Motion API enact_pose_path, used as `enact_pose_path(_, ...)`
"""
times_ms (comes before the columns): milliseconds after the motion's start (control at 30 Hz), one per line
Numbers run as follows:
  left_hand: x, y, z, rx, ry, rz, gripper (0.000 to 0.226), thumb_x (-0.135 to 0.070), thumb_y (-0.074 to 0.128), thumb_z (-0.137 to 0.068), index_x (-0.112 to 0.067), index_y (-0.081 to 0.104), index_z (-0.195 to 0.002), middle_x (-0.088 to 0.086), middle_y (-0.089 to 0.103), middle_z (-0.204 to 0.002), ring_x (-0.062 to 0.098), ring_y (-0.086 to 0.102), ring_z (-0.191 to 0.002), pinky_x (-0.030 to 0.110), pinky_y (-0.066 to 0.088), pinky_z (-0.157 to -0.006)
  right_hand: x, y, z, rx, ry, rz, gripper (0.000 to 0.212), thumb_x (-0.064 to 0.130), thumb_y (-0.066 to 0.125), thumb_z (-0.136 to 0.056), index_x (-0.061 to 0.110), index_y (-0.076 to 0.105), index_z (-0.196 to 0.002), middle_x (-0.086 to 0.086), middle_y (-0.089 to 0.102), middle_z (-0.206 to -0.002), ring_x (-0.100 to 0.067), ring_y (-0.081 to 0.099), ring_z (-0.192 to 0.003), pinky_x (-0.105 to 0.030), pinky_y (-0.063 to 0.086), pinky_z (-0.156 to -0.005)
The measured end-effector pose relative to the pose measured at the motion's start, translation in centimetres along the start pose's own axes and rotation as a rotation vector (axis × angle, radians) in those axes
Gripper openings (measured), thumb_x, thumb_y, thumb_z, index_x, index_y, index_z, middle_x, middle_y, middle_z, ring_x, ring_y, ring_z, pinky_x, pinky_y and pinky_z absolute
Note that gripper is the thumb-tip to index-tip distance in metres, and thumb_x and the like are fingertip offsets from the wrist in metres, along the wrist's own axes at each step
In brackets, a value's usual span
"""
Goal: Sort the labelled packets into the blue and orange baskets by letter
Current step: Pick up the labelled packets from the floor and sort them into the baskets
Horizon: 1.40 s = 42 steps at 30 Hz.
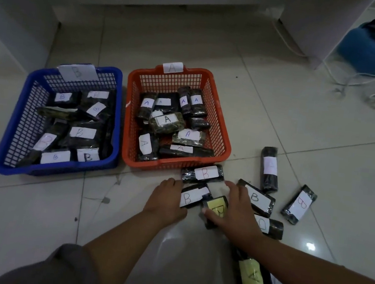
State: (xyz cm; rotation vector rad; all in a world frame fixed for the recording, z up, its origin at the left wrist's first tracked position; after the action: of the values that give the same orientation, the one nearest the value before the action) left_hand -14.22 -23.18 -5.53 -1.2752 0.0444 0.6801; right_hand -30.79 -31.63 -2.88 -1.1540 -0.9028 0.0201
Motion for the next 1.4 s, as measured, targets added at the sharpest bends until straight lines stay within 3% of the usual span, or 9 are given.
enact_pose_path(200, 2.3, -4.3, 1.2, 0.264, 0.03, -0.083, 0.058, -0.034, 0.074, -0.072, -0.015, 0.05, -0.121, 0.005, 0.048, -0.114, 0.021, 0.049, -0.105, 0.036, 0.046, -0.088, 0.2, 2.8, -0.3, 0.203, 0.148, 0.131, 0.099, 0.045, 0.076, -0.068, 0.019, 0.019, -0.144, -0.012, 0.039, -0.133, -0.026, 0.038, -0.123, -0.036, 0.037, -0.1)
enact_pose_path(333, 4.6, -7.9, 2.6, 0.578, -0.042, -0.123, 0.058, -0.035, 0.074, -0.075, -0.018, 0.049, -0.124, 0.002, 0.05, -0.122, 0.019, 0.052, -0.106, 0.033, 0.048, -0.09, 3.1, 1.6, -0.3, 0.001, -0.032, 0.053, 0.079, 0.035, 0.076, -0.068, 0.013, 0.035, -0.132, -0.007, 0.047, -0.12, -0.021, 0.044, -0.112, -0.025, 0.036, -0.09)
enact_pose_path(467, 7.4, -13.3, 3.8, 0.691, -0.117, -0.087, 0.053, -0.035, 0.074, -0.076, -0.021, 0.05, -0.122, -0.003, 0.049, -0.113, 0.017, 0.052, -0.103, 0.032, 0.048, -0.09, 7.5, 0.8, 0.1, -0.195, -0.245, 0.032, 0.075, 0.025, 0.081, -0.065, 0.006, 0.042, -0.125, -0.007, 0.048, -0.112, -0.007, 0.038, -0.099, -0.021, 0.034, -0.089)
enact_pose_path(667, 14.4, -22.1, 5.7, 0.384, -0.198, 0.008, 0.047, -0.027, 0.074, -0.075, -0.021, 0.051, -0.116, -0.004, 0.051, -0.105, 0.014, 0.05, -0.09, 0.023, 0.043, -0.069, 15.7, -0.2, -4.5, -0.247, -0.509, 0.082, 0.08, 0.02, 0.087, -0.057, 0.001, 0.043, -0.121, -0.018, 0.055, -0.109, -0.017, 0.045, -0.103, -0.025, 0.04, -0.09)
enact_pose_path(833, 23.4, -25.9, 8.1, 0.037, -0.36, 0.051, 0.05, -0.024, 0.077, -0.07, -0.015, 0.048, -0.11, 0.007, 0.052, -0.112, 0.021, 0.052, -0.095, 0.029, 0.043, -0.075, 25.9, -2.7, -12.0, -0.216, -0.706, 0.371, 0.071, 0.021, 0.083, -0.062, 0.0, 0.05, -0.121, -0.019, 0.058, -0.115, -0.035, 0.055, -0.105, -0.041, 0.045, -0.091)
enact_pose_path(967, 28.9, -26.4, 9.4, -0.247, -0.498, 0.046, 0.062, -0.029, 0.079, -0.067, -0.013, 0.05, -0.12, 0.014, 0.049, -0.116, 0.028, 0.049, -0.106, 0.037, 0.044, -0.086, 31.0, -1.8, -16.1, -0.316, -0.5, 0.224, 0.062, 0.024, 0.073, -0.075, 0.011, 0.044, -0.128, -0.011, 0.049, -0.125, -0.026, 0.041, -0.118, -0.038, 0.038, -0.097)
enact_pose_path(1100, 30.4, -24.3, 8.5, -0.372, -0.49, 0.243, 0.056, -0.037, 0.078, -0.07, -0.009, 0.052, -0.111, 0.012, 0.05, -0.105, 0.026, 0.05, -0.098, 0.033, 0.043, -0.075, 31.9, 4.3, -16.3, -0.433, -0.036, -0.252, 0.059, 0.025, 0.076, -0.072, 0.018, 0.047, -0.122, -0.005, 0.054, -0.118, -0.026, 0.046, -0.111, -0.037, 0.042, -0.09)
enact_pose_path(1267, 30.2, -22.7, 5.5, -0.516, -0.478, 0.121, 0.051, -0.037, 0.072, -0.077, -0.01, 0.051, -0.115, 0.01, 0.05, -0.111, 0.025, 0.05, -0.101, 0.033, 0.043, -0.077, 32.0, 11.6, -16.1, -0.14, -0.181, -0.125, 0.07, 0.011, 0.076, -0.073, 0.021, 0.041, -0.132, -0.003, 0.052, -0.125, -0.022, 0.047, -0.116, -0.034, 0.042, -0.098)
enact_pose_path(1400, 30.1, -21.4, 4.5, -0.538, -0.521, -0.149, 0.043, -0.044, 0.062, -0.084, -0.019, 0.047, -0.116, 0.004, 0.053, -0.111, 0.022, 0.053, -0.099, 0.031, 0.034, -0.078, 32.0, 12.5, -17.8, -0.149, -0.196, -0.058, 0.071, 0.008, 0.077, -0.072, 0.023, 0.04, -0.13, -0.006, 0.048, -0.125, -0.022, 0.048, -0.115, -0.035, 0.041, -0.099)
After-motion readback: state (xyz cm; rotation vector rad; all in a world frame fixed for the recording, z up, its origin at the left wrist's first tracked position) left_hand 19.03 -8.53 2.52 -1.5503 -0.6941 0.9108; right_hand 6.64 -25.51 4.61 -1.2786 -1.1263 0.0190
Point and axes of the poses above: each hand's wrist, its own z-axis away from the middle knuckle, its own y-axis out of the palm, x = y × z, the point moved 4 cm from there along -z, towards the middle knuckle
